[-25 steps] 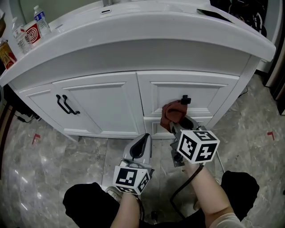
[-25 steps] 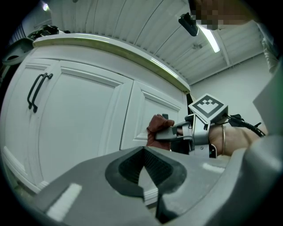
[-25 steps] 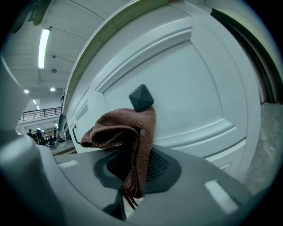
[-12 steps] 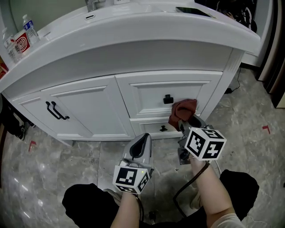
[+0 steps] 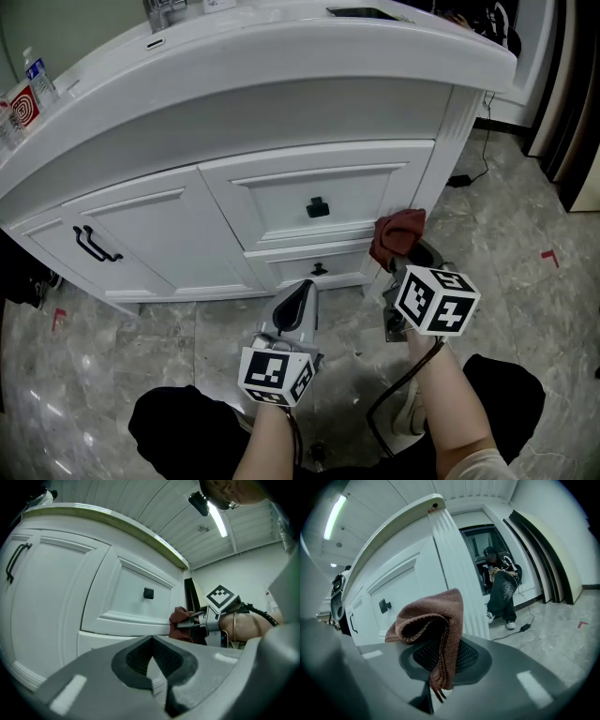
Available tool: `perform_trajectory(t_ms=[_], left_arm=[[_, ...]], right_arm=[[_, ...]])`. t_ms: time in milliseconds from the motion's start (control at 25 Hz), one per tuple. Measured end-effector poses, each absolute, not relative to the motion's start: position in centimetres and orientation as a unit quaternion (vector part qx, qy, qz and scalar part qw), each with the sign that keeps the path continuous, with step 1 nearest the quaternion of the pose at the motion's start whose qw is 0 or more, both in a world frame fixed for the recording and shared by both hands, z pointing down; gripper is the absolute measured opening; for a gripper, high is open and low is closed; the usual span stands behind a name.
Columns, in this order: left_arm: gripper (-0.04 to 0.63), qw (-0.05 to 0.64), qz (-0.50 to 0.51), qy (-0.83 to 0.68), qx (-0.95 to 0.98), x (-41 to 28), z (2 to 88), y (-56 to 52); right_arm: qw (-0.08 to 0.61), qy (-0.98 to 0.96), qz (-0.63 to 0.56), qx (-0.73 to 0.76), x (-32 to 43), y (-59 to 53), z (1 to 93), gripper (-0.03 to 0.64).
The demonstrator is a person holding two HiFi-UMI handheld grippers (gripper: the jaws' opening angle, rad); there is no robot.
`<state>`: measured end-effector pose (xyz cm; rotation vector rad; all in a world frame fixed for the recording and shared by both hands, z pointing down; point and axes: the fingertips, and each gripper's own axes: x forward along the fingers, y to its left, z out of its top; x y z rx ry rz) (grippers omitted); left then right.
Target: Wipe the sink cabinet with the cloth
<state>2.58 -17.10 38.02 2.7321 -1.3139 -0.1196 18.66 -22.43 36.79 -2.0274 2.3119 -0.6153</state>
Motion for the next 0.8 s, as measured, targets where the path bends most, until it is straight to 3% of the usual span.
perform_trajectory(t_ms=[200, 800], left_arm=[[0.000, 0.052, -0.024, -0.435, 0.898, 2.6, 39.4, -17.4], [0.000, 0.056, -0.005, -0.514, 0.856, -7.6, 42.8, -19.0]], right_arm=[[-0.008, 0.728, -0.175, -0.663, 18.6, -21.8, 37.9, 0.080], [-0.072, 0.840, -0.198, -0.501, -2.6, -23.7, 45.4, 0.080]])
